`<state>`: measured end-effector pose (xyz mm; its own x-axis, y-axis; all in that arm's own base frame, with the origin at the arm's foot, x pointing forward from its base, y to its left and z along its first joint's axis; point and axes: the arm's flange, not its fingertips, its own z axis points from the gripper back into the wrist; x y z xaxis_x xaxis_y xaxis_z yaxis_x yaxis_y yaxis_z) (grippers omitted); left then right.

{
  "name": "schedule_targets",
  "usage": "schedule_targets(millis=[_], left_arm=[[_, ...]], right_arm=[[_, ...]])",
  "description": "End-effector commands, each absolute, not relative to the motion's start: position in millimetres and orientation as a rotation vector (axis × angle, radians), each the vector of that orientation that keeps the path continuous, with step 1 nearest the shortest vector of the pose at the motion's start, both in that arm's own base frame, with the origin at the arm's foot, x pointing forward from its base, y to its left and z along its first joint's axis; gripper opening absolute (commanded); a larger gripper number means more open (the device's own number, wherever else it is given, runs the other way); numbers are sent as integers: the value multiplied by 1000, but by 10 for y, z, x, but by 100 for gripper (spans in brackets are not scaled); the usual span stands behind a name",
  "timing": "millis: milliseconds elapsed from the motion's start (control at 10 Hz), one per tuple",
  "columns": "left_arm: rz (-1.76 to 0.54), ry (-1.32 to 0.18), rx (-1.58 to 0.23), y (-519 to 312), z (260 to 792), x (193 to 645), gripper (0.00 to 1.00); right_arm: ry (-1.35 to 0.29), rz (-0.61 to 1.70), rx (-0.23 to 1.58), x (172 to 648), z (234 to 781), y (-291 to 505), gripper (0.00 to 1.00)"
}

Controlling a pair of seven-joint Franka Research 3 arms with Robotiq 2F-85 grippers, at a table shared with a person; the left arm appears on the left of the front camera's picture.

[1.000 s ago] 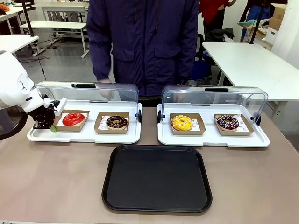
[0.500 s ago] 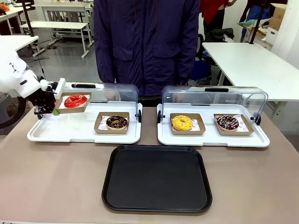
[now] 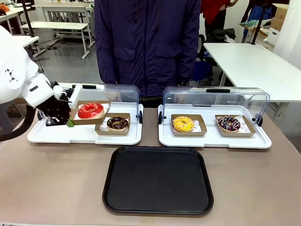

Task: Move the first donut from the left to the tray.
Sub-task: Pick up the Paper togo box containing the Donut indicated by the person and place it on the Handle tray.

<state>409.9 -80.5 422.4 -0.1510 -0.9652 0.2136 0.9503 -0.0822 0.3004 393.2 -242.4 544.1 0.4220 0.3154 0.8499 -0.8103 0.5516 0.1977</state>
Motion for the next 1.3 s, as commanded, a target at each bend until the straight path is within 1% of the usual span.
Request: schedule_targets(millis=[0,200,300,400,800,900,1000,1200], left_arm=[[-1674,-433,55,-1089,4306,3579,2],[-1731,-443,48,-1286,4238,3207,2],[-1660,-409,57,-1329,4220,3143,2],[-1717,-451,34,-1362,4422,3595,2],[-1703,-443,21,-1396,4435,3563,2],[-1667,-422,51,-1678,4361,3388,2],[-1657,-422,38,-1951,4322,3226,2],[-1621,-408,64,-2356,4195,2995,2]], right_arm=[[-892,790,671,3943,5457,-2425,100],[-892,790,671,3943,5457,-2425,100],[-892,790,671,3943,5457,-2425,100],[-892,790,671,3943,5457,-2425,100],[-892,790,671,3943,5457,-2425,100],[-892,790,671,3943,5457,-2425,100],[-892,790,671,3943,5457,-2425,100],[-892,790,671,3943,5457,-2425,100]])
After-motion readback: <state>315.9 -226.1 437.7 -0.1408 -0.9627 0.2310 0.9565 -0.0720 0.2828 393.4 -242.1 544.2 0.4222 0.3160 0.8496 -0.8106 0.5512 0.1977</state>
